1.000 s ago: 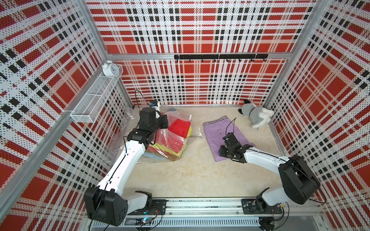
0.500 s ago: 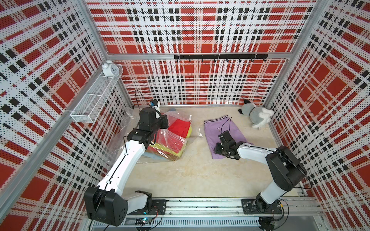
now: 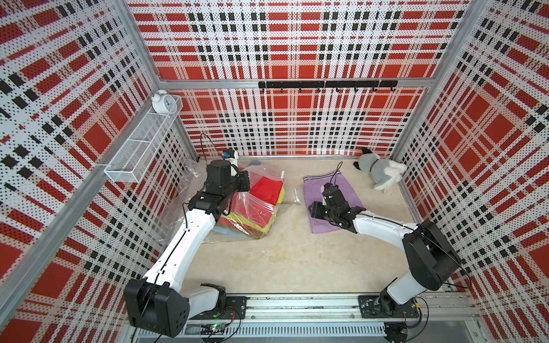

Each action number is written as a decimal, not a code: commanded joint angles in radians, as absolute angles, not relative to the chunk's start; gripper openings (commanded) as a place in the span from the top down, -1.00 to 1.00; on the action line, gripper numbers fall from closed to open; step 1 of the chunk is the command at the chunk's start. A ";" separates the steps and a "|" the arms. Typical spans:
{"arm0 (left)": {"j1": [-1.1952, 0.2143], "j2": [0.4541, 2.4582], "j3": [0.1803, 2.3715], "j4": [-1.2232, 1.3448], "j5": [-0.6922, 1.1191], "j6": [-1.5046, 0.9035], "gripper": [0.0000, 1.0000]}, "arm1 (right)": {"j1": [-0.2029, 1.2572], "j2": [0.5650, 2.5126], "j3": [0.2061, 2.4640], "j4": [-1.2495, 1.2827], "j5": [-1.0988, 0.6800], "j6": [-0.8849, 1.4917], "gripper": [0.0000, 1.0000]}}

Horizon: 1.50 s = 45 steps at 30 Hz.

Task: Take the trousers out of the vacuum bag
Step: Place the trousers at the center of the board, then take out the trousers from the vacuum bag.

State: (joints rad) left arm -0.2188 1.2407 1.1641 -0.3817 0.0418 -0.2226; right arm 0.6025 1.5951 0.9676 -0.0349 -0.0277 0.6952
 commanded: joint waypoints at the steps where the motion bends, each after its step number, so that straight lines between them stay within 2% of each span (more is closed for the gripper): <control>1: -0.238 1.233 1.201 -0.278 0.033 -0.206 1.00 | 0.622 1.598 1.039 0.061 -0.101 0.656 -0.05; 12: -0.383 1.311 1.211 -0.242 -0.024 -0.179 1.00 | 0.685 1.787 1.223 0.156 -0.249 0.721 -0.05; 28: -0.387 1.329 1.213 -0.222 -0.042 -0.184 1.00 | 0.704 1.955 1.296 0.256 -0.326 0.807 -0.05; 45: -0.378 1.270 1.154 -0.215 -0.082 -0.185 1.00 | 0.706 2.043 1.402 0.178 -0.382 0.836 -0.06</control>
